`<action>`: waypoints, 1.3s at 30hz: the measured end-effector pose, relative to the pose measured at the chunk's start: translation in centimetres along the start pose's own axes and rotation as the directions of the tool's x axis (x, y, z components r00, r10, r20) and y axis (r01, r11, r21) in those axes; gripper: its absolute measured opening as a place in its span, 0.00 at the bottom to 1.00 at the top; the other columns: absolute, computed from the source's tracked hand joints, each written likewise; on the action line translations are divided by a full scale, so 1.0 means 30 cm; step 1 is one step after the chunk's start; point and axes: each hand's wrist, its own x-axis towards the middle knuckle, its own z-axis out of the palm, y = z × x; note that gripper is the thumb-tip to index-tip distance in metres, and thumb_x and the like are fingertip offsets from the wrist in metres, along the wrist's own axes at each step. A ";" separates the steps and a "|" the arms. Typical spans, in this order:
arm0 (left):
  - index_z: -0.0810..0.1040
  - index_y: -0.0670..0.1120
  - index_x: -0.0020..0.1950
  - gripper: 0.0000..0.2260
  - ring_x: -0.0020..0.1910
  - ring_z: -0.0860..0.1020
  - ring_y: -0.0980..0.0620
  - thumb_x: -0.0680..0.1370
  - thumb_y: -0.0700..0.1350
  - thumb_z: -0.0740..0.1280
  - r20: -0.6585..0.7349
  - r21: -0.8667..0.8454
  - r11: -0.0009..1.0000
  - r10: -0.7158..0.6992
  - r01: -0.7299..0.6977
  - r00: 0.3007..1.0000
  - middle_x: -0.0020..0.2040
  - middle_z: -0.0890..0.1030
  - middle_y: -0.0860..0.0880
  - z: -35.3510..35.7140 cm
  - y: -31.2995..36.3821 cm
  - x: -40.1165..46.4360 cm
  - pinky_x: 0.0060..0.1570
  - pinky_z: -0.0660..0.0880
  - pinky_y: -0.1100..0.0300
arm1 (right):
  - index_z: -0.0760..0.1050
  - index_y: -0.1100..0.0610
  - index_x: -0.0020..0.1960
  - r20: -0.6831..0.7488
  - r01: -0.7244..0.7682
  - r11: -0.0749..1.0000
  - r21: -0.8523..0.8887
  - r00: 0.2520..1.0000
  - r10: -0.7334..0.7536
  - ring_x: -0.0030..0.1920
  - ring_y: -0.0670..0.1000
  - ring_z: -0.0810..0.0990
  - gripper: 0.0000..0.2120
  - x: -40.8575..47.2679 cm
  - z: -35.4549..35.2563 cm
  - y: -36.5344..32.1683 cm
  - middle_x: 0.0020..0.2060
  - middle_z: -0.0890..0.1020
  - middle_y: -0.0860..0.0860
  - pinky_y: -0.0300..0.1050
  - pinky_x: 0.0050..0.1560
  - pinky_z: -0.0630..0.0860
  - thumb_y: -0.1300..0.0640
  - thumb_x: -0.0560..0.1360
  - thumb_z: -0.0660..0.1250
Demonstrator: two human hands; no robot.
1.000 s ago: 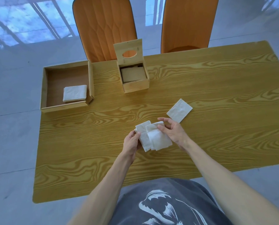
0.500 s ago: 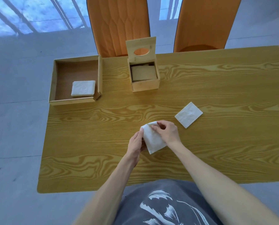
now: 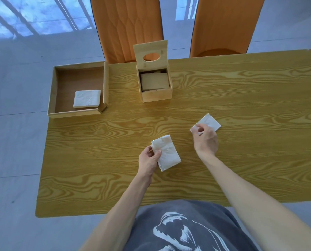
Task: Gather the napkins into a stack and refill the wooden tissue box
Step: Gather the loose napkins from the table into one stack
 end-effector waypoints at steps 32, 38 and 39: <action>0.77 0.47 0.60 0.08 0.52 0.83 0.45 0.81 0.40 0.64 0.092 0.006 0.999 -0.046 0.046 0.995 0.53 0.84 0.47 -0.017 -0.010 0.032 0.56 0.80 0.45 | 0.79 0.52 0.59 0.367 -0.245 0.714 0.656 0.930 -0.019 0.52 0.50 0.83 0.12 -0.037 -0.068 0.023 0.50 0.85 0.50 0.46 0.54 0.79 0.61 0.77 0.70; 0.78 0.50 0.57 0.07 0.46 0.83 0.49 0.81 0.40 0.64 0.126 -0.023 0.998 -0.059 0.062 0.990 0.51 0.85 0.48 -0.025 -0.006 0.023 0.49 0.80 0.51 | 0.80 0.55 0.55 0.529 -0.308 0.732 0.608 0.845 -0.083 0.46 0.51 0.83 0.07 -0.102 -0.023 0.007 0.49 0.85 0.54 0.40 0.39 0.81 0.63 0.78 0.68; 0.78 0.50 0.57 0.07 0.46 0.83 0.49 0.81 0.40 0.64 0.130 -0.024 0.998 -0.059 0.062 0.990 0.50 0.85 0.48 -0.026 -0.003 0.020 0.50 0.80 0.50 | 0.79 0.55 0.55 0.540 -0.309 0.741 0.596 0.837 -0.085 0.45 0.50 0.83 0.07 -0.113 -0.010 0.003 0.49 0.85 0.54 0.39 0.38 0.81 0.63 0.78 0.68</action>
